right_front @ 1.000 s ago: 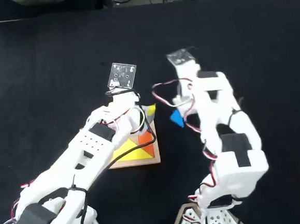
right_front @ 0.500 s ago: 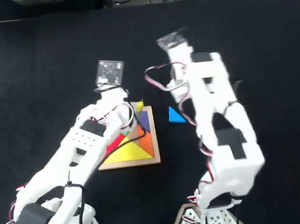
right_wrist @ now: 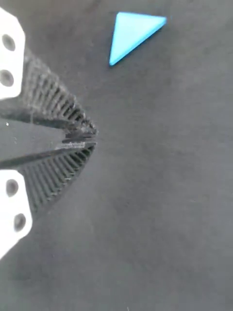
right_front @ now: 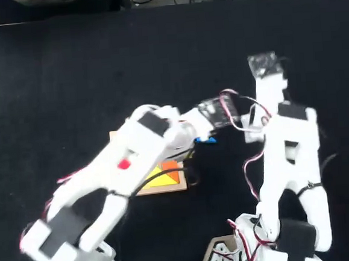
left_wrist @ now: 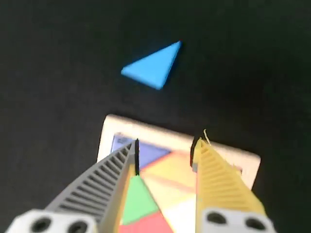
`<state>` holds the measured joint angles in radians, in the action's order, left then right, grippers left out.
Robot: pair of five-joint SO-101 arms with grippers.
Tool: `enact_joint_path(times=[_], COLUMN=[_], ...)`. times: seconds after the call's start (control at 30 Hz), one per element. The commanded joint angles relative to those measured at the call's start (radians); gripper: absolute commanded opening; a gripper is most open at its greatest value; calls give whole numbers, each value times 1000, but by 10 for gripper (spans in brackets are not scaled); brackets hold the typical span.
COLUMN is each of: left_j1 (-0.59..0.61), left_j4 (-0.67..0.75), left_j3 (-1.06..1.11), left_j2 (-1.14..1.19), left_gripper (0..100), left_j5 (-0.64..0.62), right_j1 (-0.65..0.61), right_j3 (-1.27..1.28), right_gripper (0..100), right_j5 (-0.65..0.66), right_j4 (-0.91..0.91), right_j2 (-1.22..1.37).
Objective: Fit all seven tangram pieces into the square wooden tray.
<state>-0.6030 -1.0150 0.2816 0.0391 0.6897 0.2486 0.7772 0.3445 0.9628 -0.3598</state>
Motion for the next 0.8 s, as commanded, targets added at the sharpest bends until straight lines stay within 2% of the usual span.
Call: enact_joint_path(times=[0.0, 0.17, 0.27, 0.57, 0.77], left_j1=[-71, -87, -88, -59, 7], left_j4=[6, 114, 130, 127, 123], left_j3=[-174, -295, -369, -638, -760], left_j2=[180, 393, 454, 609, 689], left_gripper=[195, 195, 195, 195, 195], left_j5=[21, -28, -28, -26, -28], right_j1=[51, 176, 209, 187, 187], right_j3=[27, 12, 13, 45, 47], right_gripper=[11, 11, 11, 11, 11], right_j5=[-49, -97, -115, -115, -115], right_j4=[-64, -72, -95, -135, -135], right_j2=[-38, -38, -38, -36, -36])
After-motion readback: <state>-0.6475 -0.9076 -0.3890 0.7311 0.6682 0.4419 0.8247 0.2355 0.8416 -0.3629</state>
